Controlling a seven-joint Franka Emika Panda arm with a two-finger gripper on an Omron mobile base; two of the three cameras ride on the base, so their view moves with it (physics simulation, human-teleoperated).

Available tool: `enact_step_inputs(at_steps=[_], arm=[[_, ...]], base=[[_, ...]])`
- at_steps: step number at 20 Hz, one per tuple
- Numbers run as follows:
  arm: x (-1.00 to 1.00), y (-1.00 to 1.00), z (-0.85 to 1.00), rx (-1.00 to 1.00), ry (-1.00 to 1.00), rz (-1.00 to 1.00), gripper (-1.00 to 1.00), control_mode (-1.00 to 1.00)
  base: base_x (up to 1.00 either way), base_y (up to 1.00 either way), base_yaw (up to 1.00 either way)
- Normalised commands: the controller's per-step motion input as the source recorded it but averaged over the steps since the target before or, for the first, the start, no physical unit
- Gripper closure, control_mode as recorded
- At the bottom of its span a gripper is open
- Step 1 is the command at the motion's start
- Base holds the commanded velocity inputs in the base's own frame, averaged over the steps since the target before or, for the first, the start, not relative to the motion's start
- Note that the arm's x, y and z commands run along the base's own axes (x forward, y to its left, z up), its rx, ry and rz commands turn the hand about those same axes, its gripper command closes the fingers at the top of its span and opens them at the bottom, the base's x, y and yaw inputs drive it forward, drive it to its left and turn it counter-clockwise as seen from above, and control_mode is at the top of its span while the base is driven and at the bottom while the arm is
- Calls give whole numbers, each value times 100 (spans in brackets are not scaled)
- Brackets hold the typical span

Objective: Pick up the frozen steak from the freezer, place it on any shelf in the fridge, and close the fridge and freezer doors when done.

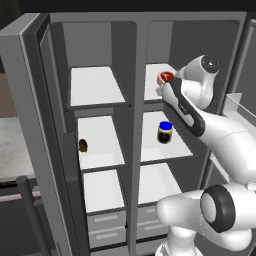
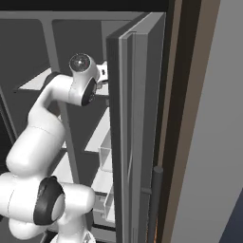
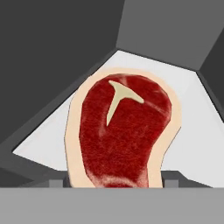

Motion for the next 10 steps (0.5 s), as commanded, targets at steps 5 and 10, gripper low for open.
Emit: enact_step_inputs(at_steps=[5,10], arm=[[24,-2,0,0,0,0,100,-100],[18,-5,0,0,0,0,100,-100]], base=[[0,0,0],[0,0,0]])
